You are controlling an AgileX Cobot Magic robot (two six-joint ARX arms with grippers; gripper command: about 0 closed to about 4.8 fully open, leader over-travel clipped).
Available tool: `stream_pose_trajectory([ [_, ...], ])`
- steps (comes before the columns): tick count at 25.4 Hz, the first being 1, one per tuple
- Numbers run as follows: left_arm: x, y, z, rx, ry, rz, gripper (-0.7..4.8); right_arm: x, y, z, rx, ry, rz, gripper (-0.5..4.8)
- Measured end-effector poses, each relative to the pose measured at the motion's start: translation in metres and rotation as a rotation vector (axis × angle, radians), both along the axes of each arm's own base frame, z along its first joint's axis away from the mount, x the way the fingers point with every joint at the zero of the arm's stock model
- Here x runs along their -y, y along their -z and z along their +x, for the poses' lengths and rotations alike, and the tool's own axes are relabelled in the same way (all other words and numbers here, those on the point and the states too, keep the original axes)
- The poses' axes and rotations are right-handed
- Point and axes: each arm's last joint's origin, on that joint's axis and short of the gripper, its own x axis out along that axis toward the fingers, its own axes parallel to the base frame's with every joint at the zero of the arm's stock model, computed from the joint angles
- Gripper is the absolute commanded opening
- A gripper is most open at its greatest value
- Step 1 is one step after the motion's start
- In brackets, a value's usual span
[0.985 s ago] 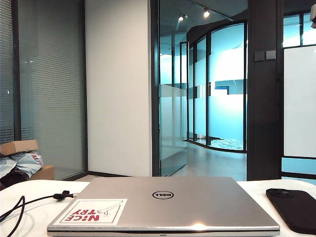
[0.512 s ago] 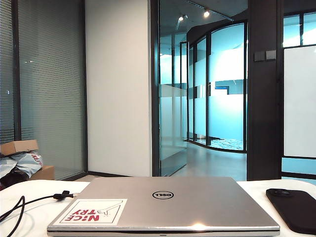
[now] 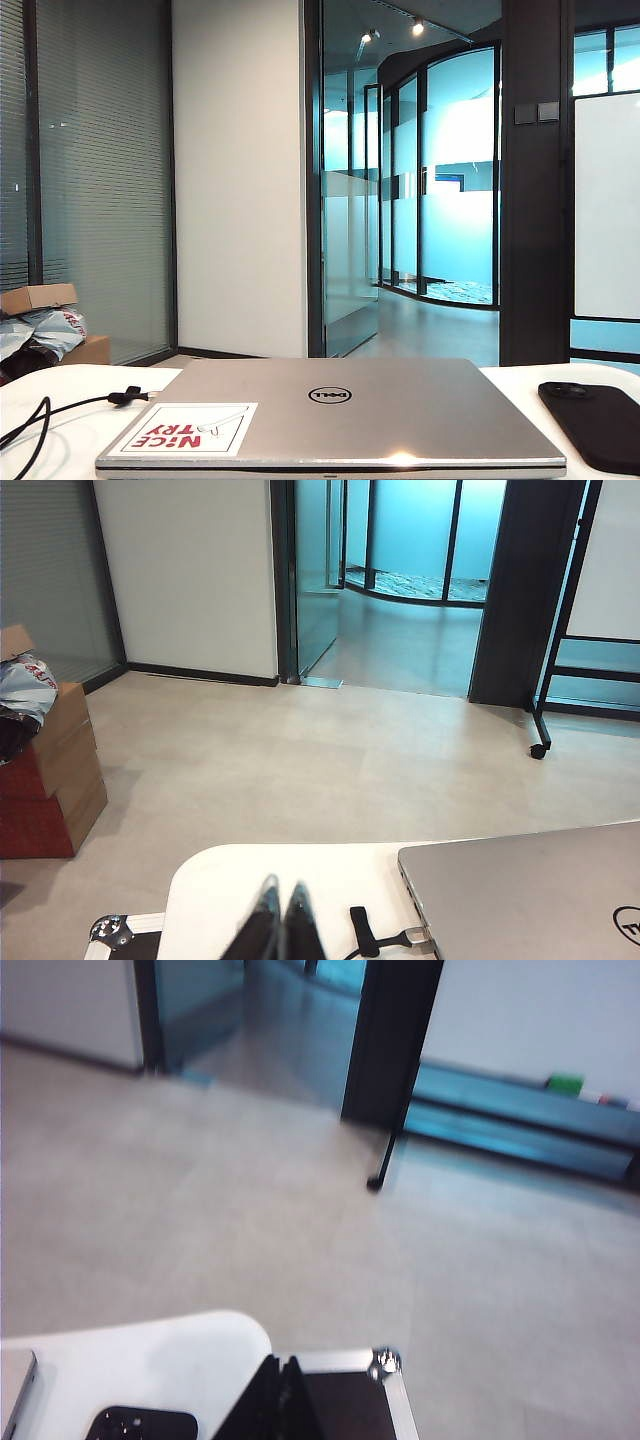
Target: Pick up the charging cable and the phone, plug the charging cable into the charging port on the phone, and finally place them back on the table.
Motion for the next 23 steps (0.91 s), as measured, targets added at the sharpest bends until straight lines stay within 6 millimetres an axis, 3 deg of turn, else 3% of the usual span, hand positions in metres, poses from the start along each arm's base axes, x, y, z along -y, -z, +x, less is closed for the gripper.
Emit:
stream_pose_trajectory([
  [8,0.000,0.000,0.000,0.000,0.000,0.000,-0.05,-0.002,0.036,-0.030,0.135,0.001,-0.007,-0.06],
  [11,0.000,0.000,0.000,0.000,0.000,0.000,-0.05,-0.002,0.059,-0.037,0.175,-0.002,-0.009,-0.06],
  [19,0.000,0.000,0.000,0.002,0.000,0.000,-0.05,-0.003,0.075,-0.033,0.218,-0.043,0.032,-0.06],
  [23,0.000,0.000,0.000,0.002,0.000,0.000,-0.05,-0.005,0.072,-0.033,0.269,-0.100,0.088,-0.06],
])
